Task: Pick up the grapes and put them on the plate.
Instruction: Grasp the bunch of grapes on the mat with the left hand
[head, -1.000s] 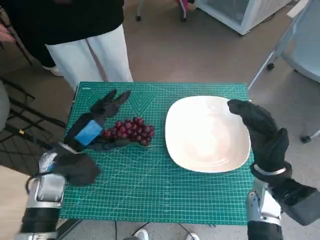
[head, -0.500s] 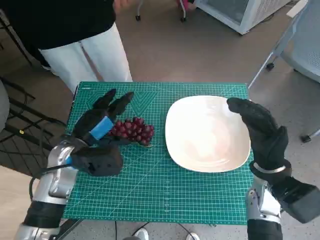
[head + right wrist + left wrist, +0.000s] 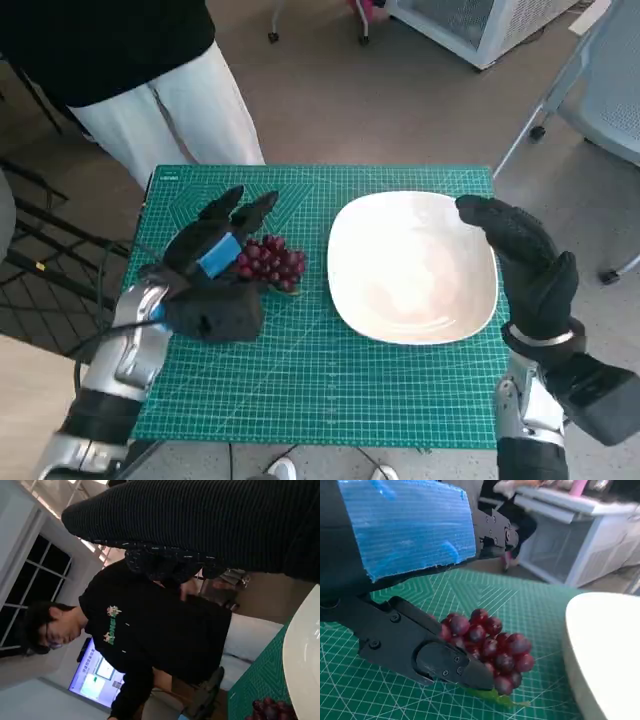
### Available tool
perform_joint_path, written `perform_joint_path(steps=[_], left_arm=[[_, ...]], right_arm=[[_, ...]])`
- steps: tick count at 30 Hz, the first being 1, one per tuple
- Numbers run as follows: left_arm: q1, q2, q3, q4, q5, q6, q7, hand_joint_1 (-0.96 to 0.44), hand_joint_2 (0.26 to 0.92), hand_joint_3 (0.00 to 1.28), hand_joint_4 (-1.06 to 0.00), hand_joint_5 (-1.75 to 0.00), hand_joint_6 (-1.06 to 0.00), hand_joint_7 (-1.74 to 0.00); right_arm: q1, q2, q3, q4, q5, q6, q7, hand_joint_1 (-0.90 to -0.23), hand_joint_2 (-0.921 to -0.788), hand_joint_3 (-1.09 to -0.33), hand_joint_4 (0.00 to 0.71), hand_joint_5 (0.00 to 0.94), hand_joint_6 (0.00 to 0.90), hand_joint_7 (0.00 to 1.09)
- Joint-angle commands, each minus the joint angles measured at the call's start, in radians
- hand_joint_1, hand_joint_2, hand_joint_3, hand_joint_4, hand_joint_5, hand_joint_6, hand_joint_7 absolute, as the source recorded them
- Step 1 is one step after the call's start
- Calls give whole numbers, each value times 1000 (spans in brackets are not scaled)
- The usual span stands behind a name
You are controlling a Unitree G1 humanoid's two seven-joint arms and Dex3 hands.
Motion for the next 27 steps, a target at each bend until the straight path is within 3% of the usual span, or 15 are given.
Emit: perform_joint_path(steps=[1, 18, 27], left_arm=[[-55, -14, -41, 65, 14, 31, -4, -602, 752, 4, 1, 1, -150, -6], [-242, -103, -148, 471, 6, 112, -6, -551, 752, 1, 1, 1, -144, 0], [-264, -123, -172, 550, -16, 135, -41, -520, 754, 1, 1, 1, -141, -1]], right_arm=[[5, -7, -2, 19, -10, 1, 3, -555, -921, -674, 188, 1, 57, 247], [18, -2, -3, 21, 3, 0, 8, -553, -921, -676, 189, 1, 50, 259], [21, -3, -4, 20, 8, 10, 8, -544, -921, -679, 180, 0, 46, 264]])
